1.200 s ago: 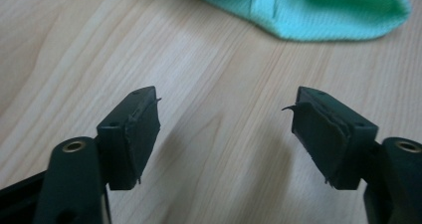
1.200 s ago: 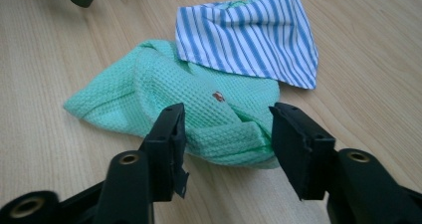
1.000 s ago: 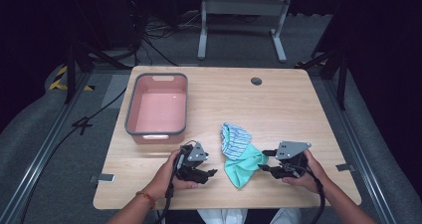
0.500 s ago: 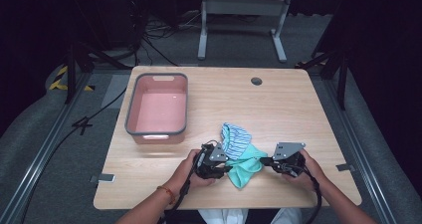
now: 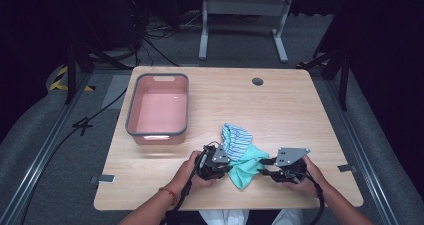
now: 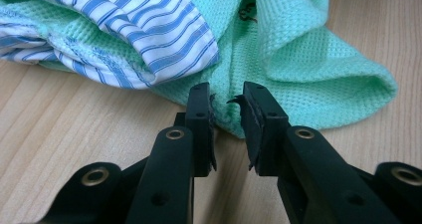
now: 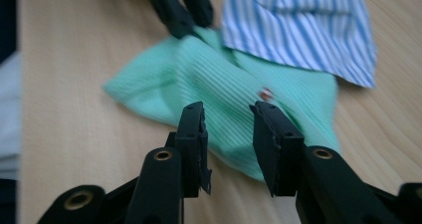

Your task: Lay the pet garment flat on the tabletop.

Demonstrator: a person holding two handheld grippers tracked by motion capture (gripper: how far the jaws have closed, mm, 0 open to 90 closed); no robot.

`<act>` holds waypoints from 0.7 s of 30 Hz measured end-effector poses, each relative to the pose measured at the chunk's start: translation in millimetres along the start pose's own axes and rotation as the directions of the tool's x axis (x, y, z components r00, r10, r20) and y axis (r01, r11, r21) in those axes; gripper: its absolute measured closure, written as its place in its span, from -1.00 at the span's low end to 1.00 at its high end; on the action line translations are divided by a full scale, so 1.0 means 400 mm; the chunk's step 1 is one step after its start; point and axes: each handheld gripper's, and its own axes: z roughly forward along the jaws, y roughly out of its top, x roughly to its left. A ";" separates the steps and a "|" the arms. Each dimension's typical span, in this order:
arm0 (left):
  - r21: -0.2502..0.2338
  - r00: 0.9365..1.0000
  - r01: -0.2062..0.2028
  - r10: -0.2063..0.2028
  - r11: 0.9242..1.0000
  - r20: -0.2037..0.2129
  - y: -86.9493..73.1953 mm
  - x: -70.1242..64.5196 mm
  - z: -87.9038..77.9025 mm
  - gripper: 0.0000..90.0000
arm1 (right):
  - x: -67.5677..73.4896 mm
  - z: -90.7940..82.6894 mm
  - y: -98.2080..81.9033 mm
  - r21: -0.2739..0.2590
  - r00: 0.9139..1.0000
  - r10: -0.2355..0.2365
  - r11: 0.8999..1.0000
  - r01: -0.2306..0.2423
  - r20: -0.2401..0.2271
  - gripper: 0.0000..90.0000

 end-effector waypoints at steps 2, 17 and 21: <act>0.001 1.000 0.011 -0.011 1.000 0.007 -0.001 0.002 0.000 0.66 | 0.015 0.009 0.006 -0.005 0.999 -0.024 1.000 0.024 -0.024 0.34; -0.010 0.999 0.025 -0.025 1.000 0.028 -0.007 0.010 0.000 0.64 | 0.020 0.041 -0.002 0.082 0.995 -0.093 0.992 0.092 0.017 0.97; -0.009 0.999 0.022 -0.022 1.000 0.026 -0.006 0.009 0.000 0.64 | 0.008 0.003 -0.013 0.075 0.997 -0.076 0.994 0.076 -0.006 0.97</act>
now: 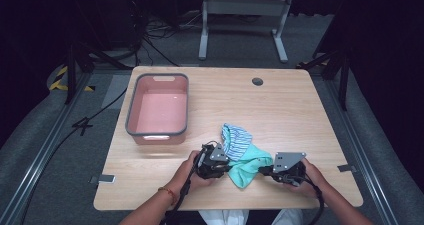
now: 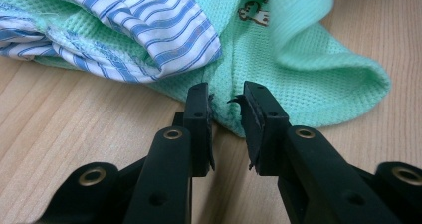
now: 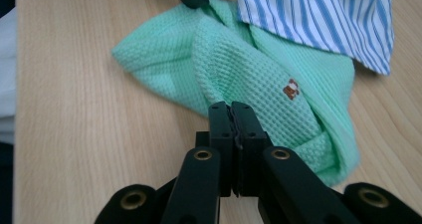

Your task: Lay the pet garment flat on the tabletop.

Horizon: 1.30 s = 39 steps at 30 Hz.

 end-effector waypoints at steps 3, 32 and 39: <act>-0.001 1.000 0.003 -0.003 1.000 0.001 0.000 0.001 0.000 0.64 | -0.005 -0.018 -0.014 0.012 1.000 -0.002 1.000 0.002 -0.019 0.97; -0.008 1.000 0.023 -0.023 1.000 -0.007 -0.003 0.005 -0.002 0.65 | -0.049 -0.102 -0.110 -0.011 0.995 0.094 0.996 -0.094 0.033 0.71; -0.009 1.000 0.024 -0.024 1.000 -0.007 -0.004 0.005 -0.002 0.65 | -0.046 -0.096 -0.056 -0.081 0.987 0.129 0.989 -0.121 0.098 0.53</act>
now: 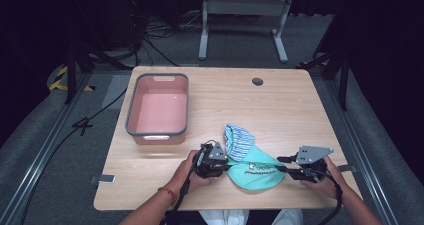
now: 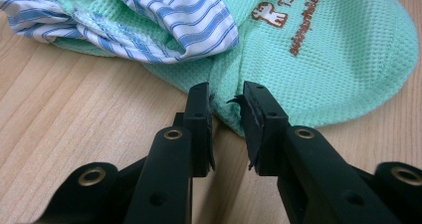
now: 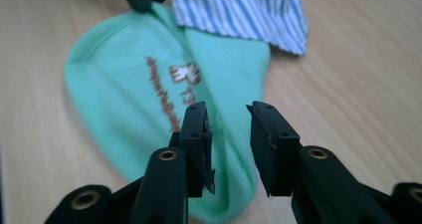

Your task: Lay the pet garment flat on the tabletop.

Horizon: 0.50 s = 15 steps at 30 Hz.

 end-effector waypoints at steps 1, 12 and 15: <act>0.000 1.000 0.000 0.000 1.000 0.000 0.000 0.000 0.000 0.65 | 0.003 0.007 0.011 -0.009 1.000 -0.002 1.000 0.002 0.003 0.50; -0.003 1.000 0.000 0.000 1.000 0.002 -0.002 0.002 -0.001 0.64 | 0.048 0.153 0.146 0.004 0.998 -0.067 0.998 0.067 0.003 0.30; -0.007 1.000 -0.004 0.004 1.000 0.000 -0.002 0.002 0.000 0.64 | 0.051 0.180 0.161 0.012 0.998 -0.067 0.998 0.067 -0.004 0.30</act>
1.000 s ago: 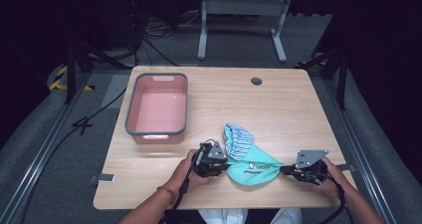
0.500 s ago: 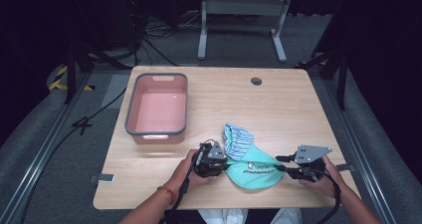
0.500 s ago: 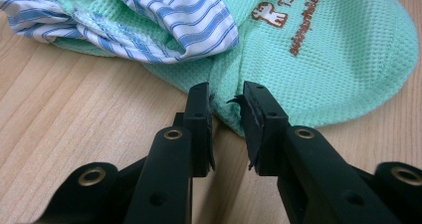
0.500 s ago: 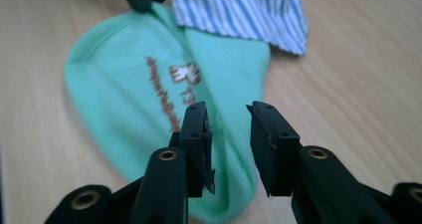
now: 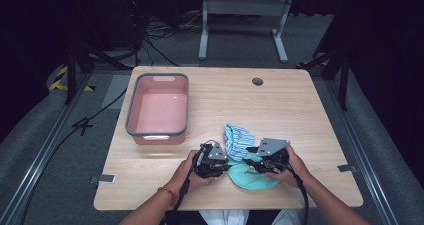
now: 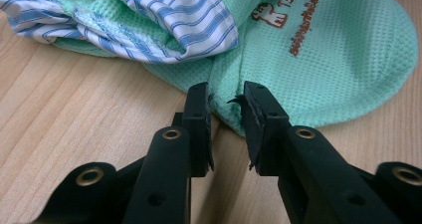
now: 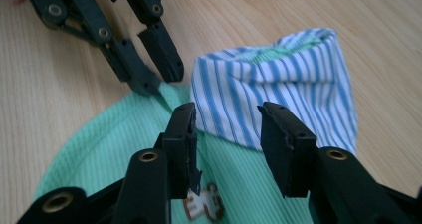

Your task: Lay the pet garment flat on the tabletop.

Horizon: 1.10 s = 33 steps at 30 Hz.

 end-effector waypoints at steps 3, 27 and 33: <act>-0.001 1.000 -0.001 0.001 1.000 -0.002 0.000 0.000 0.000 0.64 | 0.003 0.028 0.016 0.007 1.000 0.000 1.000 0.001 -0.016 0.31; 0.002 1.000 -0.002 0.002 1.000 0.005 -0.001 0.000 0.000 0.64 | 0.023 0.097 0.034 0.111 0.999 -0.038 0.993 0.037 0.009 0.69; 0.000 1.000 0.000 0.000 1.000 0.004 -0.001 0.001 0.000 0.64 | 0.026 0.102 0.051 0.098 1.000 -0.010 0.995 0.008 0.021 0.21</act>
